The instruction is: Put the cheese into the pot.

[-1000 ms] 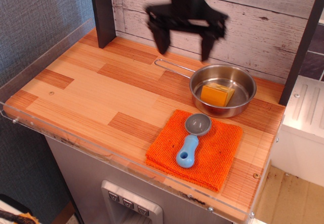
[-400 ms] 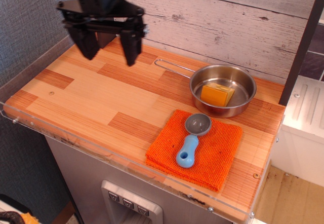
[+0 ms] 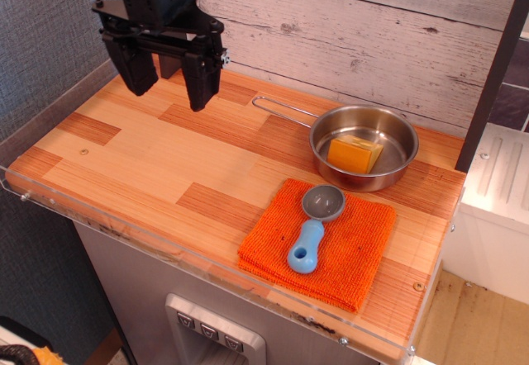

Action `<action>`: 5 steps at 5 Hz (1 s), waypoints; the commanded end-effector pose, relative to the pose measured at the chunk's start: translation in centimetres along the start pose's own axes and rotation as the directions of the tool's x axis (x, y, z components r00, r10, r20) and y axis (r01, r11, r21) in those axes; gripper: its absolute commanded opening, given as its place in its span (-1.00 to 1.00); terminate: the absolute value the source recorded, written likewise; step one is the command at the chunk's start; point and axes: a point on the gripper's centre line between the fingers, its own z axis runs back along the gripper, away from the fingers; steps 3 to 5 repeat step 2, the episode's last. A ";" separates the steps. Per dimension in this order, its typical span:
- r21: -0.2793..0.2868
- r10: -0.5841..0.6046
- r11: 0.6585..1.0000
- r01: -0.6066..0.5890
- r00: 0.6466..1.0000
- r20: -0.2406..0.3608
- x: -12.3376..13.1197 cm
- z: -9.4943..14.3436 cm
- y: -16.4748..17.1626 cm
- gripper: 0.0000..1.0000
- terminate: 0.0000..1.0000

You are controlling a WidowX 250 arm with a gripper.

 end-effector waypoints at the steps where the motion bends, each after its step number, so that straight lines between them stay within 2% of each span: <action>1: 0.047 -0.030 0.999 0.027 0.998 0.048 0.0 1.4 0.1 1.00 -1.00; 2: 0.047 -0.030 0.999 0.027 0.998 0.048 0.0 1.4 0.1 1.00 1.00; 5: 0.047 -0.030 0.999 0.027 0.998 0.048 0.0 1.4 0.1 1.00 1.00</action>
